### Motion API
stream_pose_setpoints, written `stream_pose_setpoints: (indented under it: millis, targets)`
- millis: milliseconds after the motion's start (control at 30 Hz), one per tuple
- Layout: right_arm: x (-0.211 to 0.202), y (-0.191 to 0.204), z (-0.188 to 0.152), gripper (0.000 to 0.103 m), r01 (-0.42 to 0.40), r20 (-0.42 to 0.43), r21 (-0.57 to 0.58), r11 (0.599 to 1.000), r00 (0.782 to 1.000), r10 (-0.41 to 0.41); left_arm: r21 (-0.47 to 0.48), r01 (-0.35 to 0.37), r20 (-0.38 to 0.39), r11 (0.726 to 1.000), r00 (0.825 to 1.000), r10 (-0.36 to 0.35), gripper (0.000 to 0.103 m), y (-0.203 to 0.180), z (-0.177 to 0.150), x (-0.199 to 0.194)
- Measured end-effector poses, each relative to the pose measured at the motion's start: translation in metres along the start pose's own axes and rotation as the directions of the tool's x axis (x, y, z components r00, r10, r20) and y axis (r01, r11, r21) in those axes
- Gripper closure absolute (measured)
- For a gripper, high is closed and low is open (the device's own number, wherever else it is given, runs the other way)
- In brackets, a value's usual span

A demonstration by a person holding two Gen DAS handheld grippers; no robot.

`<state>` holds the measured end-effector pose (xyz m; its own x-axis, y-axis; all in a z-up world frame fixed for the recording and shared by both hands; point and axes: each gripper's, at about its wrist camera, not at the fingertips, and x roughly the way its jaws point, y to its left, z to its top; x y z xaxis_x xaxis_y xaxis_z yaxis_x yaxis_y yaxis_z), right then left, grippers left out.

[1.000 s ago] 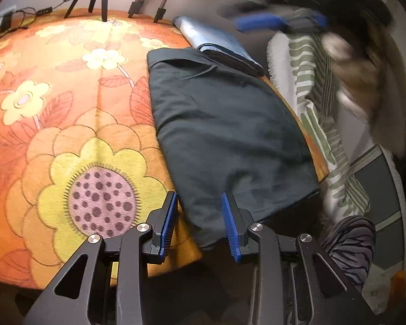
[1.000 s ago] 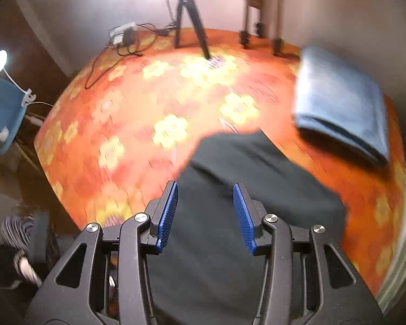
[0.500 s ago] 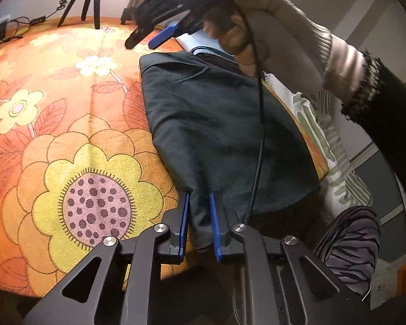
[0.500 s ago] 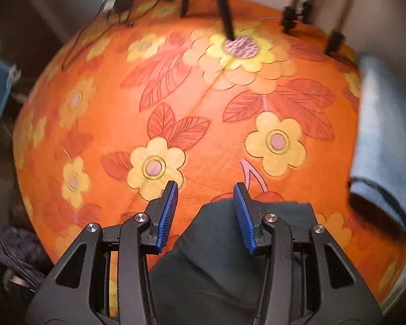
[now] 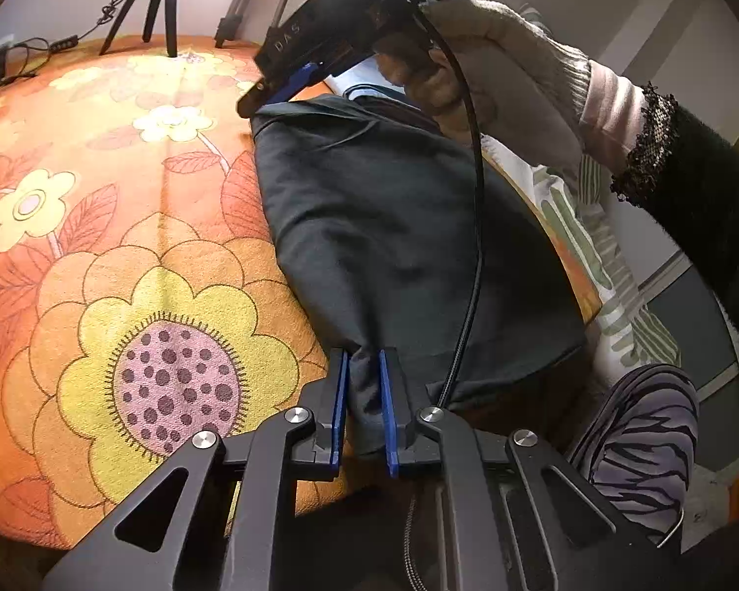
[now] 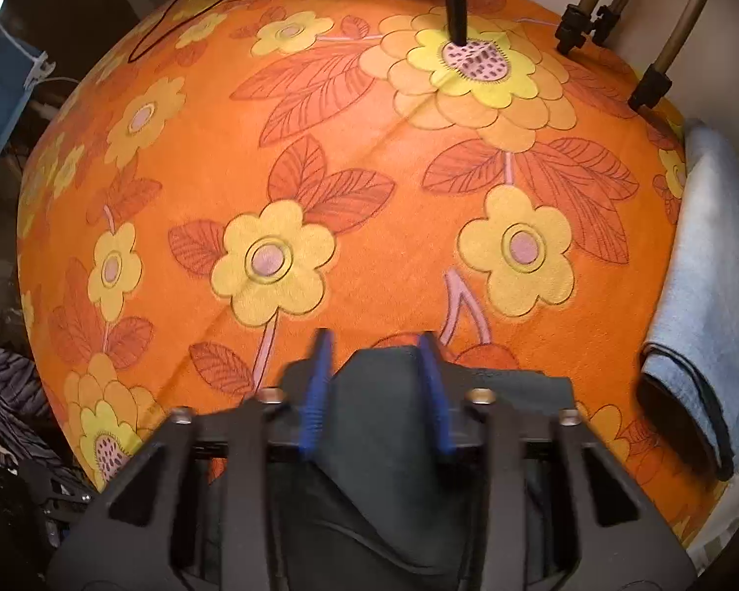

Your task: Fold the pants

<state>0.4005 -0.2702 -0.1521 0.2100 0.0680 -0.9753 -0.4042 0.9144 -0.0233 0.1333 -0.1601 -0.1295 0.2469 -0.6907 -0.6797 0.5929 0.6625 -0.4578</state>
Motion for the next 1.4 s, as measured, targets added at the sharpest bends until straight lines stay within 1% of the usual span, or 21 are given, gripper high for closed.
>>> stream_pose_setpoints:
  millis: [100, 200, 300, 333, 400, 467, 633, 700, 767, 833, 867, 1000, 1033, 1067, 1100, 1133, 1167, 1233, 1267, 1333, 1400]
  targets:
    - [-0.001, 0.004, -0.004, 0.094, 0.030, 0.014, -0.006, 1.000, 0.999, -0.030, -0.002, 0.002, 0.000, 1.000, 1.000, -0.002, 0.093, 0.000, 0.000, 0.000]
    - [-0.006, 0.007, -0.006, 0.097, 0.058, 0.049, -0.002, 0.998, 0.997, -0.057, 0.008, 0.000, 0.006, 1.000, 1.000, -0.001, 0.095, -0.003, 0.001, -0.002]
    - [-0.006, 0.004, -0.005, 0.102, 0.093, 0.069, 0.043, 0.995, 0.993, -0.095, 0.030, 0.000, 0.018, 1.000, 1.000, 0.000, 0.096, -0.008, 0.000, -0.005]
    - [-0.006, 0.004, -0.004, 0.102, 0.115, 0.076, 0.050, 0.992, 0.990, -0.118, 0.034, -0.002, 0.020, 0.999, 1.000, 0.002, 0.096, -0.009, -0.001, -0.006]
    - [-0.005, 0.003, -0.003, 0.102, 0.108, 0.074, 0.066, 0.992, 0.991, -0.113, 0.033, -0.001, 0.019, 0.999, 1.000, 0.000, 0.096, -0.009, -0.002, -0.006]
    - [-0.003, 0.006, -0.003, 0.102, 0.131, 0.075, 0.062, 0.989, 0.988, -0.135, 0.024, 0.000, 0.021, 1.000, 1.000, 0.000, 0.096, -0.009, -0.003, -0.005]
    - [0.001, 0.004, -0.001, 0.101, 0.123, 0.085, 0.099, 0.988, 0.988, -0.131, -0.047, 0.020, -0.009, 0.999, 1.000, -0.020, 0.094, 0.004, -0.001, -0.004]
    - [-0.010, -0.007, -0.002, 0.094, 0.139, 0.120, 0.166, 0.976, 0.980, -0.160, -0.043, 0.018, -0.013, 0.999, 1.000, -0.019, 0.094, 0.003, -0.003, -0.006]
    - [-0.030, -0.022, -0.008, 0.092, 0.101, 0.176, 0.235, 0.967, 0.974, -0.145, -0.027, 0.013, -0.012, 1.000, 1.000, -0.013, 0.094, 0.001, -0.005, -0.010]
    - [-0.048, -0.030, -0.018, 0.092, 0.099, 0.210, 0.263, 0.960, 0.965, -0.157, -0.024, 0.013, -0.017, 1.000, 1.000, -0.013, 0.094, 0.001, -0.006, -0.013]
    - [-0.062, -0.034, -0.030, 0.091, 0.100, 0.235, 0.283, 0.954, 0.957, -0.170, -0.027, 0.009, -0.024, 1.000, 1.000, -0.010, 0.091, 0.001, -0.007, -0.014]
    - [-0.096, -0.039, -0.079, 0.091, 0.046, 0.295, 0.341, 0.939, 0.943, -0.154, -0.030, -0.003, -0.018, 1.000, 1.000, 0.002, 0.091, 0.001, -0.006, -0.023]
    - [-0.102, -0.036, -0.098, 0.091, 0.033, 0.305, 0.349, 0.936, 0.941, -0.147, -0.018, -0.008, -0.010, 1.000, 1.000, 0.008, 0.091, 0.002, -0.005, -0.027]
    - [-0.106, -0.034, -0.106, 0.091, 0.026, 0.305, 0.352, 0.936, 0.942, -0.141, -0.006, -0.017, -0.001, 1.000, 1.000, 0.017, 0.091, 0.001, -0.004, -0.032]
    - [-0.110, -0.026, -0.128, 0.091, 0.013, 0.304, 0.352, 0.936, 0.944, -0.127, 0.001, -0.027, 0.012, 1.000, 1.000, 0.027, 0.091, 0.002, -0.004, -0.038]
    - [-0.112, -0.023, -0.137, 0.091, 0.009, 0.303, 0.348, 0.937, 0.945, -0.122, 0.001, -0.034, 0.016, 0.999, 0.999, 0.034, 0.091, 0.002, -0.003, -0.041]
    - [-0.116, -0.013, -0.157, 0.091, 0.007, 0.304, 0.340, 0.940, 0.945, -0.117, -0.001, -0.043, 0.021, 0.999, 0.999, 0.043, 0.091, 0.004, -0.002, -0.045]
    - [-0.119, -0.002, -0.185, 0.091, -0.012, 0.306, 0.337, 0.941, 0.947, -0.098, -0.005, -0.061, 0.033, 0.998, 0.998, 0.061, 0.091, 0.006, 0.004, -0.053]
    - [-0.120, 0.003, -0.201, 0.090, -0.020, 0.300, 0.340, 0.940, 0.950, -0.089, -0.007, -0.064, 0.035, 0.998, 0.997, 0.064, 0.091, 0.007, 0.009, -0.054]
    - [-0.118, 0.010, -0.221, 0.090, -0.007, 0.278, 0.351, 0.936, 0.956, -0.097, 0.001, -0.073, 0.046, 0.997, 0.996, 0.073, 0.091, 0.007, 0.018, -0.060]
    - [-0.112, 0.015, -0.247, 0.087, -0.024, 0.258, 0.377, 0.926, 0.963, -0.080, 0.036, -0.091, 0.055, 0.995, 0.995, 0.089, 0.091, 0.005, 0.028, -0.064]
